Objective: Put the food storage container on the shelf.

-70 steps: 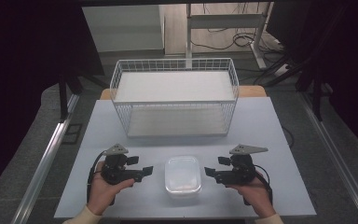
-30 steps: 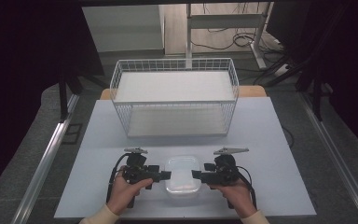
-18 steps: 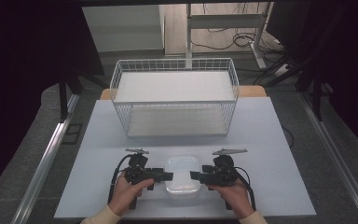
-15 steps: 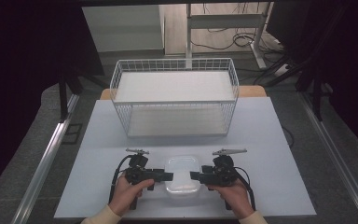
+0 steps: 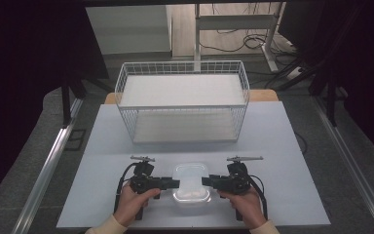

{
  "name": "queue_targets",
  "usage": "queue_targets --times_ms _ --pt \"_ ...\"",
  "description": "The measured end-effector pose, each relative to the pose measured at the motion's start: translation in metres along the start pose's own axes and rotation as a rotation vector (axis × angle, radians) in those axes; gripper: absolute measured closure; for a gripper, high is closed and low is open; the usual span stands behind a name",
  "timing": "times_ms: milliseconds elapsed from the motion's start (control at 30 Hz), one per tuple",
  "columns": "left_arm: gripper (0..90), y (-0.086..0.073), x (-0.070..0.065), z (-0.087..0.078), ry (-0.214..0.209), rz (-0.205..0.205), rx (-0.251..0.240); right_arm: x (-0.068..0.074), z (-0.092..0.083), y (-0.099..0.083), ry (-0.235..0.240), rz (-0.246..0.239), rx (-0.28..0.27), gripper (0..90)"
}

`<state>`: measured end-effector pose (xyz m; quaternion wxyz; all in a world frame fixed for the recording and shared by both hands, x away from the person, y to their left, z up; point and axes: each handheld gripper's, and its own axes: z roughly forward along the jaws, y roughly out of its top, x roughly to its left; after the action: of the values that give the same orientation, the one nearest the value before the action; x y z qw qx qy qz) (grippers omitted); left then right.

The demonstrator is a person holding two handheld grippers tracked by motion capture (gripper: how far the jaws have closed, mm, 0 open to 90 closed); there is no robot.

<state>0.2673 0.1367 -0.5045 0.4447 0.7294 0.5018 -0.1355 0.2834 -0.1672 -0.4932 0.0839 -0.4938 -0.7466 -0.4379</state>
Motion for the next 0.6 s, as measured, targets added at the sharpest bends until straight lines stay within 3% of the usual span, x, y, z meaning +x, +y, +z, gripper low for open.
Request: queue_targets --times_ms 300,600 --pt "65.6 -0.004 -0.006 -0.007 -0.004 0.013 -0.034 0.001 -0.011 -0.004 0.027 0.025 -0.013 68.3" --pt "72.1 -0.006 -0.009 -0.015 -0.026 0.028 -0.063 0.006 -0.018 -0.006 0.034 0.007 -0.034 73.5"
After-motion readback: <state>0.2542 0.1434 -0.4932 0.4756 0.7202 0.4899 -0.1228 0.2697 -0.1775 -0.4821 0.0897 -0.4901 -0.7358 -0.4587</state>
